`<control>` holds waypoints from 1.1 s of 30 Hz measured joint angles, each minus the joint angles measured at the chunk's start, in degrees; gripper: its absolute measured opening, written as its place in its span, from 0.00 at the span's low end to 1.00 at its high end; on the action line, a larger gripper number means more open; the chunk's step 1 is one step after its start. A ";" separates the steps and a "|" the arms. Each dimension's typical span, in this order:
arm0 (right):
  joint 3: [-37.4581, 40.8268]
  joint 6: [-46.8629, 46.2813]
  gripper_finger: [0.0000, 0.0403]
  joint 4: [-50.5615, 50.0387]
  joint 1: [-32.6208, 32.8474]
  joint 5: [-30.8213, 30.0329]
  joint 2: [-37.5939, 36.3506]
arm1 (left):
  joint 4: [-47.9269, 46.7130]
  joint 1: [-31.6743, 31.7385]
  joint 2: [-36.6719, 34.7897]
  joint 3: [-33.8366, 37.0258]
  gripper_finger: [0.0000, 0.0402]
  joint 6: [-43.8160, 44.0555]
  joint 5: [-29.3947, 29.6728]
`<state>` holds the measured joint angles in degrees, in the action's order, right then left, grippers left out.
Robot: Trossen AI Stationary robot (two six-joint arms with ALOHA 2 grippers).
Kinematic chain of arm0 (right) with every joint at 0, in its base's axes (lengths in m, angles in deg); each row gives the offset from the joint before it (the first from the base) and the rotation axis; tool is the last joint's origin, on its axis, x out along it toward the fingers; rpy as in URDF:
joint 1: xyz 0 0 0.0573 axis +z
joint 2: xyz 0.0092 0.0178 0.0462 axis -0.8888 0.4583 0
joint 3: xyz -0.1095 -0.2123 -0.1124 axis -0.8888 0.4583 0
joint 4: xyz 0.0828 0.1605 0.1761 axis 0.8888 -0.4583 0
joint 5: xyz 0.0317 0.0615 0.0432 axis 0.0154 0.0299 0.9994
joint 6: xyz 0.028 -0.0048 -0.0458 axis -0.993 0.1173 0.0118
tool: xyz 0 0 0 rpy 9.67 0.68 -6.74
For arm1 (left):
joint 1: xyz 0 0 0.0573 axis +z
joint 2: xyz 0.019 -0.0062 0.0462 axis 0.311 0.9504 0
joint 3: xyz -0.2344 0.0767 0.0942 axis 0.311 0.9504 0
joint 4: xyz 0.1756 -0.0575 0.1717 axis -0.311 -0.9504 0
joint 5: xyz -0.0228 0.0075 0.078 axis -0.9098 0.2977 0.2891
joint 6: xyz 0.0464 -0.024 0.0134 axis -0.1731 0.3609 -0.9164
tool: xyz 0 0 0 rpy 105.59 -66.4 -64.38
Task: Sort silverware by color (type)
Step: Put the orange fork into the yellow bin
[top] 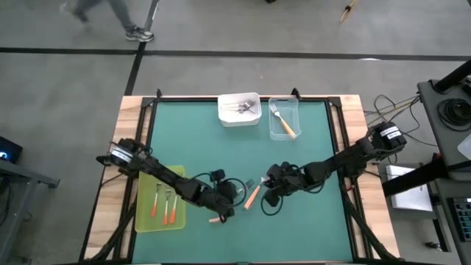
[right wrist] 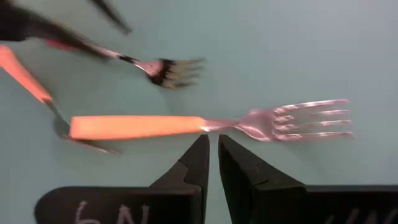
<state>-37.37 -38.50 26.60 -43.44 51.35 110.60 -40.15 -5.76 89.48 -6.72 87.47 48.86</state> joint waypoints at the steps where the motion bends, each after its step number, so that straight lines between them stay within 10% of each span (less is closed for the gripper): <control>1: -0.03 0.00 0.07 0.51 0.07 -0.08 0.35 | -1.82 0.03 0.01 0.01 0.27 0.23 0.66; 33: -0.16 1.11 0.07 0.35 0.86 -1.47 2.82 | -2.95 -0.02 0.23 0.31 0.29 0.38 -0.36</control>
<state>-37.52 -37.39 26.95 -42.58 49.89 113.42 -43.10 -5.78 89.72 -6.40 87.85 48.51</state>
